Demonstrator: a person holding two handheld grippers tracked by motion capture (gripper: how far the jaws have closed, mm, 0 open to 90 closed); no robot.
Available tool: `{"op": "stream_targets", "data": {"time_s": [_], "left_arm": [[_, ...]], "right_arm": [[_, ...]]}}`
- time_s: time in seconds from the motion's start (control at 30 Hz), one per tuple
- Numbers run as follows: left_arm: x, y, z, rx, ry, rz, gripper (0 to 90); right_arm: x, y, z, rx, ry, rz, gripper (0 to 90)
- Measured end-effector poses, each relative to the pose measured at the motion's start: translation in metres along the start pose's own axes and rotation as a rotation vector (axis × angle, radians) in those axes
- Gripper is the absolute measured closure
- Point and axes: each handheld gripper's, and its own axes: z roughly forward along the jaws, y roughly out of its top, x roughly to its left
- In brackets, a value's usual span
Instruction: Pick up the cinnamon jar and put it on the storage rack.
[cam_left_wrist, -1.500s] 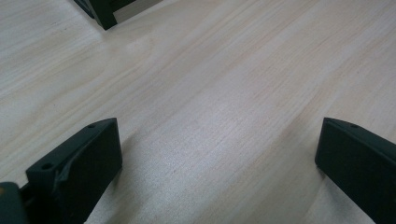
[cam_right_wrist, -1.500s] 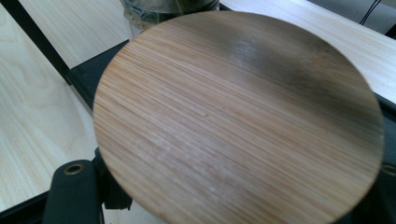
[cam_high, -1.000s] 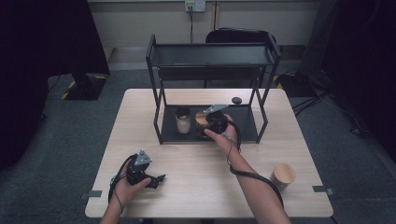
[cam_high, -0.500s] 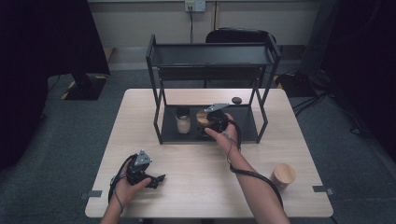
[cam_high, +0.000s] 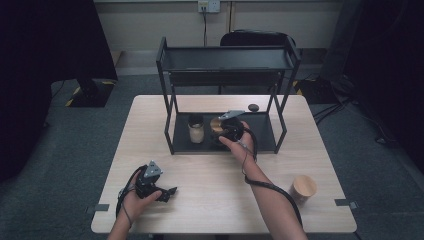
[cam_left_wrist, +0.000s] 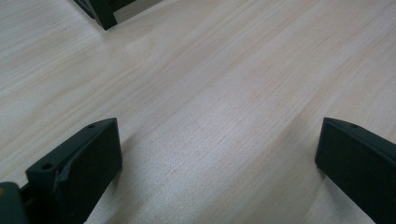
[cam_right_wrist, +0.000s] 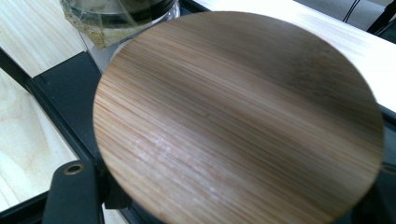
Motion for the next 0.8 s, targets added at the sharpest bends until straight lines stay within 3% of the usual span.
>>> {"op": "stream_targets", "data": {"time_s": [0.8], "left_arm": [[0.000, 0.000, 0.000, 0.000, 0.000, 0.000, 0.1]], "right_arm": [[0.000, -0.003, 0.013, 0.011, -0.001, 0.004, 25.2]]}}
